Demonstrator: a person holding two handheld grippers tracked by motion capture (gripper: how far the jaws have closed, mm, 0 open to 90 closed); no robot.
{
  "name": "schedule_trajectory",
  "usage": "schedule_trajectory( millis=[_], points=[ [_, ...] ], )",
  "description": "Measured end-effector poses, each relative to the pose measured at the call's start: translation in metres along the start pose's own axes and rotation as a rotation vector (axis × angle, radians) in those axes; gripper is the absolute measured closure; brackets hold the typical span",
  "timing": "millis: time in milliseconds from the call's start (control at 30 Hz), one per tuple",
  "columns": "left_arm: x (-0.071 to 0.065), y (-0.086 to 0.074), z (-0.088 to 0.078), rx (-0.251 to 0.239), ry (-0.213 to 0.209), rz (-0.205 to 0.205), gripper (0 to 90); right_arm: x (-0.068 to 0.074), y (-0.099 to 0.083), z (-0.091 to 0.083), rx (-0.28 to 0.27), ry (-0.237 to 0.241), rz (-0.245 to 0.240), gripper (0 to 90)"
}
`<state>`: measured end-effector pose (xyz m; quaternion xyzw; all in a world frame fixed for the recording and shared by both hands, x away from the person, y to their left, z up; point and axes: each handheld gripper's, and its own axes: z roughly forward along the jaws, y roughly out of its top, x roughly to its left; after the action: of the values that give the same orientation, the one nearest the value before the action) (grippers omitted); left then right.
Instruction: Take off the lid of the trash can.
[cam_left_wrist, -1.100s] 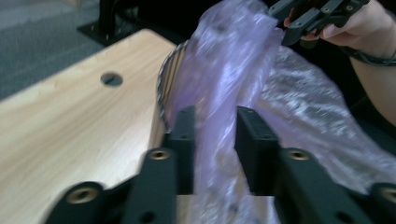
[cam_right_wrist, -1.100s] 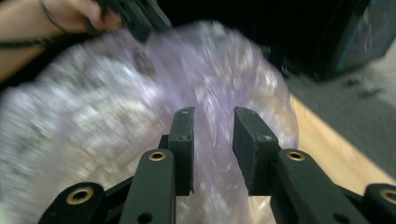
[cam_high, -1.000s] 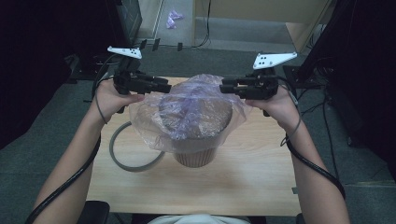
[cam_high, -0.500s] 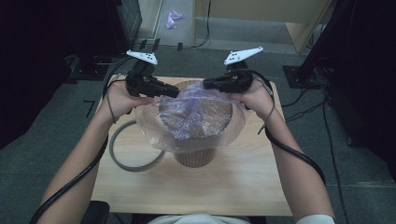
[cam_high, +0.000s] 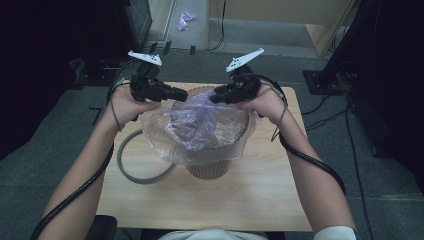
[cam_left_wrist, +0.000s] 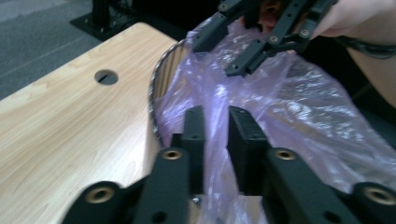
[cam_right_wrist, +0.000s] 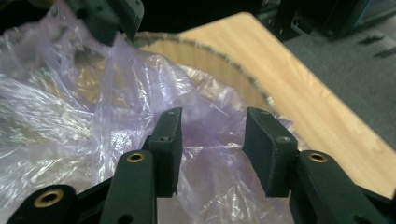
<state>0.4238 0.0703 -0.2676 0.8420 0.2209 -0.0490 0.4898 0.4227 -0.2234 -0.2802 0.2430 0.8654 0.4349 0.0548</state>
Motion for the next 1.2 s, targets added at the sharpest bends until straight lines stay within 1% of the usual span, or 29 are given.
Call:
schedule_trajectory(
  millis=[33,100,167,200,233,300,367,433,500,533,600,633,700,733,767,800,867,933,1033,1100,1200],
  points=[
    [-0.002,0.001,-0.001,-0.007,0.000,0.016,67.0,0.000,0.000,-0.004,-0.020,-0.005,0.007,56.6],
    [-0.007,0.004,-0.003,-0.008,-0.008,0.026,56.9,-0.002,0.001,-0.015,-0.072,-0.015,0.015,56.4],
    [-0.013,0.005,-0.005,-0.007,-0.017,0.044,50.3,-0.002,0.001,-0.025,-0.107,-0.019,0.024,56.2],
    [-0.015,0.005,-0.004,-0.001,-0.012,0.056,47.0,-0.001,0.001,-0.030,-0.121,-0.015,0.030,56.1],
    [-0.017,0.004,-0.005,0.011,-0.004,0.072,45.5,0.001,0.000,-0.035,-0.132,-0.013,0.018,55.9],
    [-0.019,0.000,-0.004,0.031,0.012,0.084,44.0,0.008,-0.004,-0.044,-0.144,-0.007,-0.002,55.9],
    [-0.019,-0.004,-0.003,0.056,0.026,0.083,46.5,0.015,-0.011,-0.049,-0.147,0.011,-0.027,54.9],
    [-0.018,-0.007,-0.003,0.064,0.040,0.078,52.4,0.022,-0.020,-0.051,-0.139,0.036,-0.055,53.0],
    [-0.017,-0.008,-0.003,0.074,0.037,0.070,62.9,0.026,-0.025,-0.050,-0.126,0.047,-0.084,50.0],
    [-0.017,-0.008,-0.003,0.079,0.041,0.073,66.3,0.028,-0.028,-0.049,-0.115,0.039,-0.105,48.6],
    [-0.017,-0.006,-0.002,0.096,0.038,0.057,75.2,0.028,-0.031,-0.046,-0.093,0.016,-0.138,47.8],
    [-0.017,-0.005,-0.001,0.102,0.039,0.055,78.6,0.028,-0.031,-0.045,-0.088,0.008,-0.144,49.2],
    [-0.017,-0.003,-0.001,0.105,0.028,0.047,85.8,0.027,-0.032,-0.043,-0.083,-0.002,-0.153,63.6],
    [-0.018,-0.002,-0.002,0.099,0.024,0.044,87.6,0.026,-0.032,-0.042,-0.080,-0.001,-0.152,69.0],
    [-0.018,0.000,-0.002,0.092,0.022,0.044,88.9,0.026,-0.032,-0.042,-0.073,-0.003,-0.151,77.1],
    [-0.017,0.001,-0.004,0.079,0.013,0.042,89.4,0.025,-0.031,-0.042,-0.072,-0.016,-0.151,84.7],
    [-0.017,0.004,-0.006,0.054,0.018,0.041,89.8,0.022,-0.029,-0.044,-0.099,-0.026,-0.134,90.0],
    [-0.016,0.008,-0.008,0.037,0.025,0.044,89.8,0.018,-0.026,-0.048,-0.138,-0.027,-0.107,90.0],
    [-0.009,0.014,-0.009,0.017,0.047,0.029,89.6,0.012,-0.016,-0.052,-0.185,-0.036,-0.087,90.0],
    [-0.001,0.016,-0.008,0.010,0.069,0.013,89.5,0.007,-0.010,-0.050,-0.198,-0.050,-0.078,89.9],
    [0.014,0.016,-0.005,0.001,0.089,-0.031,89.5,-0.003,-0.004,-0.043,-0.187,-0.071,-0.056,89.7]
  ],
)
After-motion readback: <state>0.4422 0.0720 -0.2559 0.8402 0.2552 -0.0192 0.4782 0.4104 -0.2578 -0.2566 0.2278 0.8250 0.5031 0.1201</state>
